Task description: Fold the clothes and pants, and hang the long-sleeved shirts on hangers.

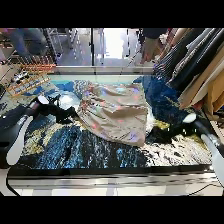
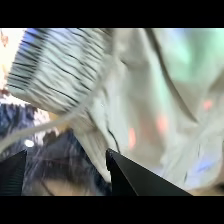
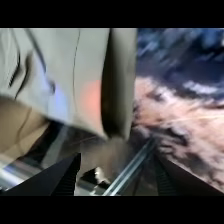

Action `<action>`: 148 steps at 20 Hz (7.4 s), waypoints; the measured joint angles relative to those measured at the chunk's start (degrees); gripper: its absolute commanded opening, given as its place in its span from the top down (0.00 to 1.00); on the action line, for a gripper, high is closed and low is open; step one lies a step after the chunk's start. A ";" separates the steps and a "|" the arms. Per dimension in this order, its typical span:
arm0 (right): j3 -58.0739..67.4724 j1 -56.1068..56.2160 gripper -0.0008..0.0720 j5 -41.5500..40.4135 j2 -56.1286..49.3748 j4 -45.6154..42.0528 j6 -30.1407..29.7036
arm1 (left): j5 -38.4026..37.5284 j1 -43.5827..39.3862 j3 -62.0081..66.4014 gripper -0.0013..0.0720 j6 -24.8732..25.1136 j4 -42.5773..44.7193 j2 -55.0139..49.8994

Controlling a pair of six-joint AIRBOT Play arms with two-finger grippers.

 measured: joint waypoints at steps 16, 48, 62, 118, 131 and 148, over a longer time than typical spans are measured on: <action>-14.93 9.68 0.90 -21.90 -0.07 21.79 -5.99 | 11.72 0.28 0.00 0.96 -1.92 -10.64 -6.32; -9.03 6.54 0.98 -18.32 -0.83 17.31 -16.55 | 2.01 2.51 1.18 0.96 7.08 -18.75 -0.79; 43.17 6.80 0.97 -0.98 48.74 -8.96 -3.28 | -23.28 15.93 11.04 0.96 21.33 -35.98 42.12; -9.51 23.58 0.19 -17.62 4.42 15.28 -2.93 | -8.81 19.65 10.03 0.34 21.75 5.16 11.82; 5.20 31.54 0.97 -30.77 -10.54 20.83 -5.64 | -16.11 5.14 8.90 0.95 22.73 2.32 11.23; 33.09 41.75 0.98 -18.14 -2.49 -25.94 20.92 | 1.51 -13.03 -10.03 0.96 25.03 -2.03 8.20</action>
